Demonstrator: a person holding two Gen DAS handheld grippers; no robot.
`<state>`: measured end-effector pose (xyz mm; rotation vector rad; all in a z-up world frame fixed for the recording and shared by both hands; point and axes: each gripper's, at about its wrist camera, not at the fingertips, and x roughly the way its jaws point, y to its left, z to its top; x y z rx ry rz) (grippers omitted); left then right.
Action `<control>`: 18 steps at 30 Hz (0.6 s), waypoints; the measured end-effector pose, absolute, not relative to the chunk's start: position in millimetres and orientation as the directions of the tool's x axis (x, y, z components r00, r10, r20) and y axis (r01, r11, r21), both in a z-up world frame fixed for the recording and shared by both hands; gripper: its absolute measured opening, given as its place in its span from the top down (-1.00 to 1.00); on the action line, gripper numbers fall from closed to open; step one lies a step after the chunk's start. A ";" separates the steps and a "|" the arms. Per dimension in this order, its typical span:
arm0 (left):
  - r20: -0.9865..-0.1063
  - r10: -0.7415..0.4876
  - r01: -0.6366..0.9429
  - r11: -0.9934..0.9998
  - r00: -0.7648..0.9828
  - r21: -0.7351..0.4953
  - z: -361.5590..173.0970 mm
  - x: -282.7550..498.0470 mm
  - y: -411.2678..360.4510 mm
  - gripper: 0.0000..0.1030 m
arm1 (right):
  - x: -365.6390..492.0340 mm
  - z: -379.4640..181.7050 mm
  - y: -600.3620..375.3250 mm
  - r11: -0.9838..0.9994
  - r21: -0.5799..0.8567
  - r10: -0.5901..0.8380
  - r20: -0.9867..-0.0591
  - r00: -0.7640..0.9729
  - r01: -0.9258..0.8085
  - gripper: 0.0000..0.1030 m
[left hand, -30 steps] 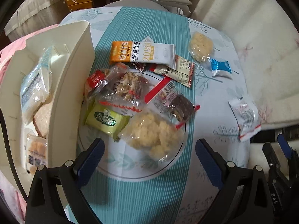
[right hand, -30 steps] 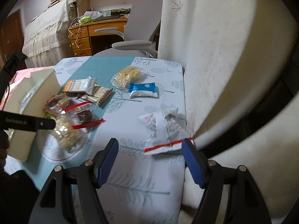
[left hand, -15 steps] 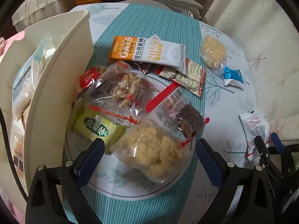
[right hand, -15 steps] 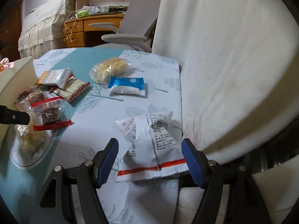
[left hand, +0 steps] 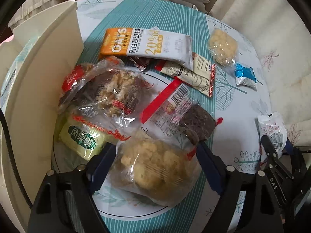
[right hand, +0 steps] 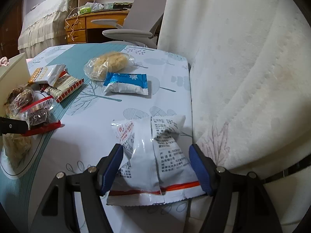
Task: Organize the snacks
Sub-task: 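Grasp white sweet packet with right gripper while left gripper grasps cookie bag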
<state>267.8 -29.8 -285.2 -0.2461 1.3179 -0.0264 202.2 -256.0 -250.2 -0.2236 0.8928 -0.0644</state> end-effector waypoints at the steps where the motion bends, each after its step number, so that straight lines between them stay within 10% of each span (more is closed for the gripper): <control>1: -0.955 -0.159 -0.122 0.973 0.251 -0.194 -285.4 267.7 -29.5 -0.50 | 203.9 -252.1 -255.1 0.973 -0.226 -0.153 -0.771 0.618 -0.040 -0.38; 18: -0.957 -0.232 -0.161 0.952 0.172 -0.260 -284.1 248.7 -18.1 0.05 | 208.1 -251.2 -249.6 0.978 -0.203 -0.154 -0.840 0.520 -0.037 -0.15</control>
